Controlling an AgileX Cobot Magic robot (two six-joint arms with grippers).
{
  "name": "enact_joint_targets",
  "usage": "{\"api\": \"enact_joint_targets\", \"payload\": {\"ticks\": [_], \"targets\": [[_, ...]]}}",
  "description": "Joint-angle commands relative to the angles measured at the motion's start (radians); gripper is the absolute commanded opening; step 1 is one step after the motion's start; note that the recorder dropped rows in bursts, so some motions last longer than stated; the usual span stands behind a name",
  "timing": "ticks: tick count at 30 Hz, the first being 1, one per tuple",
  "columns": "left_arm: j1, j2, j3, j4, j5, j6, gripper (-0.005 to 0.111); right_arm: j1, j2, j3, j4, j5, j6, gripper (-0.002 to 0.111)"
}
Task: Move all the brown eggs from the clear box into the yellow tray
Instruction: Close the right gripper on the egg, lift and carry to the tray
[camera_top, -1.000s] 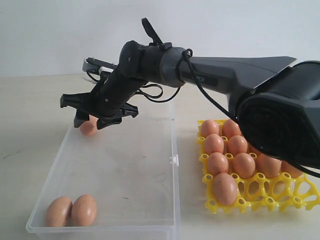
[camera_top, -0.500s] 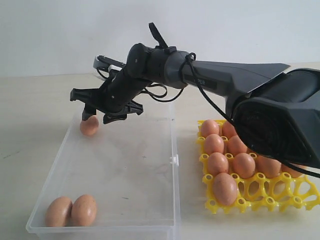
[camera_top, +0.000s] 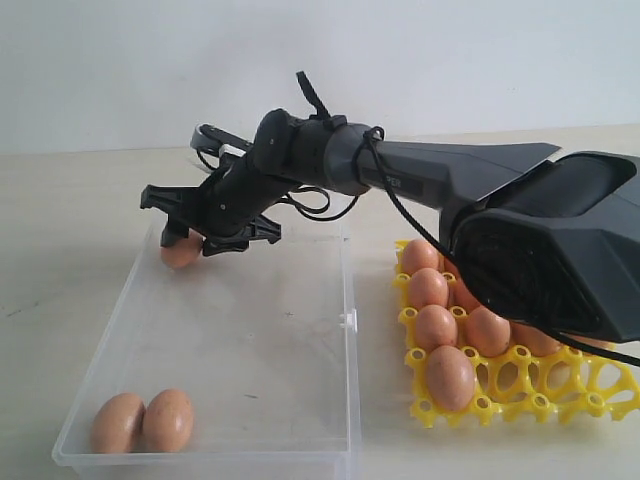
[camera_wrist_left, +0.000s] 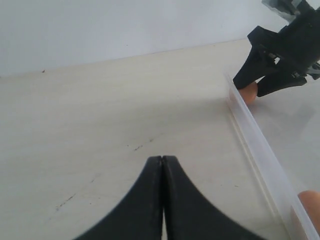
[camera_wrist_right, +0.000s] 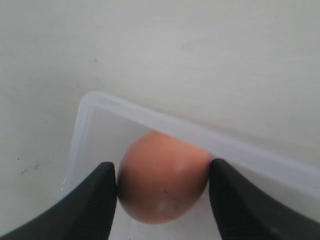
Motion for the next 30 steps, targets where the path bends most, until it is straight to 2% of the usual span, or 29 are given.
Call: {"api": "enact_joint_targets", "payload": {"ticks": [1,14,15,17,21,30], "targets": [[-0.003,0.001,-0.004,-0.003,-0.014,-0.004,0.0,0.0,0.01,-0.011,0.004,-0.035,-0.022,0.054],[-0.003,0.001,-0.004,-0.003,-0.014,-0.004,0.0,0.0,0.01,-0.011,0.001,-0.15,0.011,0.053],[-0.003,0.001,-0.004,-0.003,-0.014,-0.004,0.0,0.0,0.01,-0.011,0.001,-0.155,0.014,0.05],[-0.003,0.001,-0.004,-0.003,-0.014,-0.004,0.0,0.0,0.01,-0.011,0.001,-0.157,0.014,0.038],[-0.003,0.001,-0.004,-0.003,-0.014,-0.004,0.0,0.0,0.01,-0.011,0.001,-0.155,-0.002,-0.001],[-0.003,0.001,-0.004,-0.003,-0.014,-0.004,0.0,0.002,0.005,-0.011,-0.013,-0.131,-0.004,0.0]]}}
